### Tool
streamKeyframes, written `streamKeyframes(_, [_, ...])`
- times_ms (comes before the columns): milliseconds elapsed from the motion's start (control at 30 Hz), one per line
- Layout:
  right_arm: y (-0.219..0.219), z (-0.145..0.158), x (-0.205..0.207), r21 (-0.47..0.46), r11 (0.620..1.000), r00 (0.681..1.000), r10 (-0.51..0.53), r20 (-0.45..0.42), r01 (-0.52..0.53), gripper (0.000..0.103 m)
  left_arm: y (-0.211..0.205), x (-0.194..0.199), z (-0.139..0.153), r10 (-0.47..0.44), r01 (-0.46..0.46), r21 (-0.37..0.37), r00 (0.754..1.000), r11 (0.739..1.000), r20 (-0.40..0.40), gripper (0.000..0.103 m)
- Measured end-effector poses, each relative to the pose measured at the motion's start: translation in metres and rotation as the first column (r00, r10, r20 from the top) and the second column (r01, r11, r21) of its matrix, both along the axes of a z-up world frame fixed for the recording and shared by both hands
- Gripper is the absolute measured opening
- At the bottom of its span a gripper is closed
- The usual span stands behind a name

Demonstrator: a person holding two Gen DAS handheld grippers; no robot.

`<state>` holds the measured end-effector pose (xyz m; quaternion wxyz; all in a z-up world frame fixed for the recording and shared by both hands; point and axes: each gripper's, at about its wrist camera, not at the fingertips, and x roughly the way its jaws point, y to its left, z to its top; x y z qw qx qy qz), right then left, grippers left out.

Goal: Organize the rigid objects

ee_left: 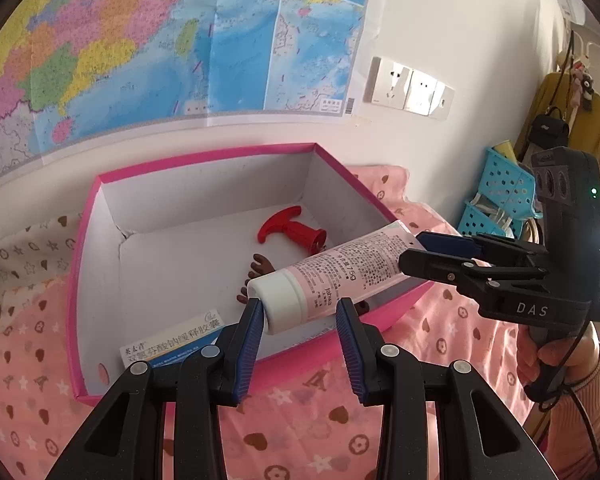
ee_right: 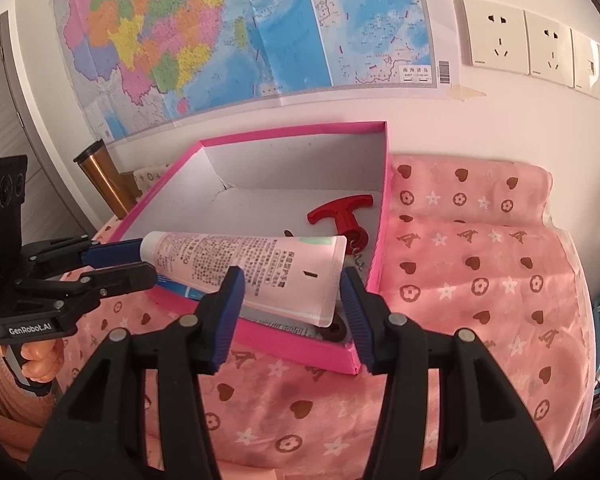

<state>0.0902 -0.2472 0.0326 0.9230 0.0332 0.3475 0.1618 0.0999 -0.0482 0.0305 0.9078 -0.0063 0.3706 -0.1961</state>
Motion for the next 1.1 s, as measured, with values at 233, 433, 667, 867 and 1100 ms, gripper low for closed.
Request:
streamKeyframes(233, [0.002, -0.004, 0.006, -0.031, 0.999, 1.000, -0.007, -0.013, 0.006, 0.052, -0.001, 0.011, -0.007, 0.008, -0.008, -0.002, 0.999, 1.000, -0.036, 0.037])
streamKeyframes(433, [0.007, -0.005, 0.007, -0.081, 0.997, 1.000, -0.010, -0.008, 0.010, 0.052, 0.001, 0.019, -0.014, 0.017, -0.018, -0.008, 0.998, 1.000, -0.066, 0.037])
streamKeyframes(667, [0.018, -0.007, 0.008, -0.171, 0.985, 1.000, -0.021, 0.014, 0.023, 0.052, 0.000, 0.030, -0.023, 0.031, -0.032, -0.008, 0.994, 0.999, -0.104, 0.037])
streamKeyframes(867, [0.022, -0.009, 0.007, -0.216, 0.975, 0.999, -0.039, 0.038, 0.046, 0.052, 0.002, 0.039, -0.028, 0.028, -0.032, -0.028, 0.991, 0.999, -0.131, 0.037])
streamKeyframes(1100, [0.024, -0.009, 0.005, -0.221, 0.973, 0.997, -0.054, 0.054, 0.064, 0.052, 0.003, 0.040, -0.029, 0.016, -0.020, -0.030, 0.992, 0.999, -0.128, 0.040])
